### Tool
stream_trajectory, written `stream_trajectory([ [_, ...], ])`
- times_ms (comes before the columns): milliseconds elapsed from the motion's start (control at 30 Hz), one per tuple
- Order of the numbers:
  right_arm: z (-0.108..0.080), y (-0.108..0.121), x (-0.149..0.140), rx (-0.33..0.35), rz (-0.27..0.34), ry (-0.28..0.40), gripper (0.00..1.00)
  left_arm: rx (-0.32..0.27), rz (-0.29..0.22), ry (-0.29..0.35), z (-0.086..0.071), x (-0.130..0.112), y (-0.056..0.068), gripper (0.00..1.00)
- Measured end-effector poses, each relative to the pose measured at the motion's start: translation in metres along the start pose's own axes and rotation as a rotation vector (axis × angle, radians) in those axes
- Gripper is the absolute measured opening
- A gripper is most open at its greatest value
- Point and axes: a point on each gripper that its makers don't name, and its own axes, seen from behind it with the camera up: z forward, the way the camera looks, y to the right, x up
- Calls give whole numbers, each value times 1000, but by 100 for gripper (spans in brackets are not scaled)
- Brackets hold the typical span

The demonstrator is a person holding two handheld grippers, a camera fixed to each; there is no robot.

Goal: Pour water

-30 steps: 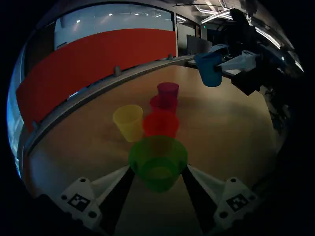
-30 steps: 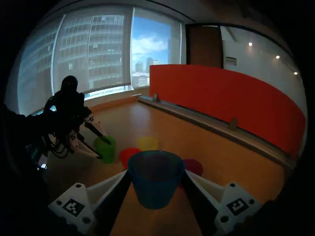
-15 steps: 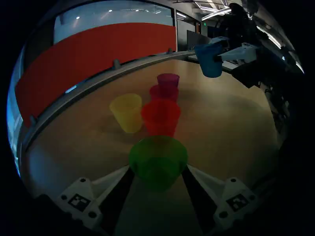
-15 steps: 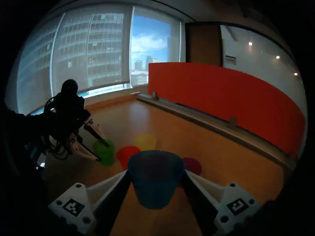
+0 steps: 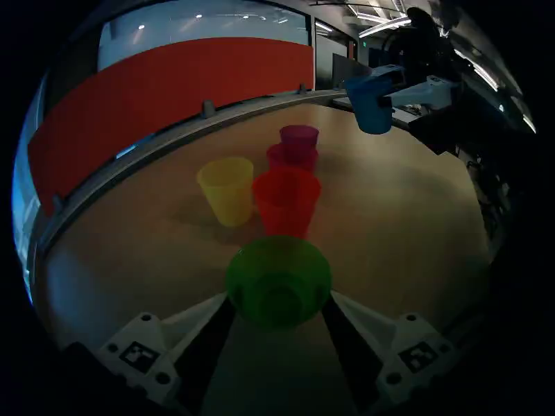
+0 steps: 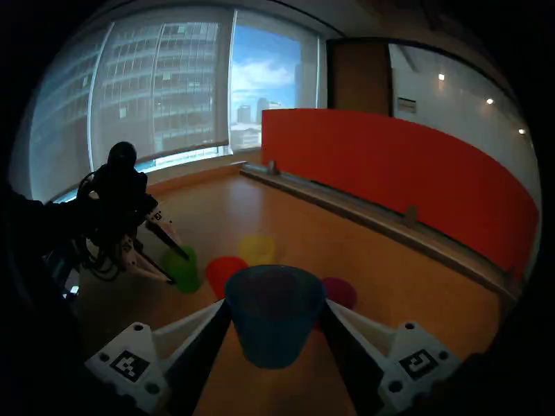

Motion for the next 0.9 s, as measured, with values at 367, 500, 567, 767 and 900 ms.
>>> stream_trajectory([
  [367, -2, -3, -1, -1, 0, -1, 89, 3, 9, -3, -1, 0, 0, 86],
  [500, -1, -5, -2, 3, 3, -4, 88, 0, 1, -15, -3, -4, 1, 86],
  [567, 0, -7, -4, 5, 5, -7, 89, 1, 1, -23, -4, -7, 1, 86],
  [767, 8, -11, -12, 16, 18, -19, 89, 8, -5, -37, -9, -13, 1, 87],
  [900, 16, -15, -19, 27, 31, -30, 89, 13, -6, -44, -15, -18, 2, 86],
])
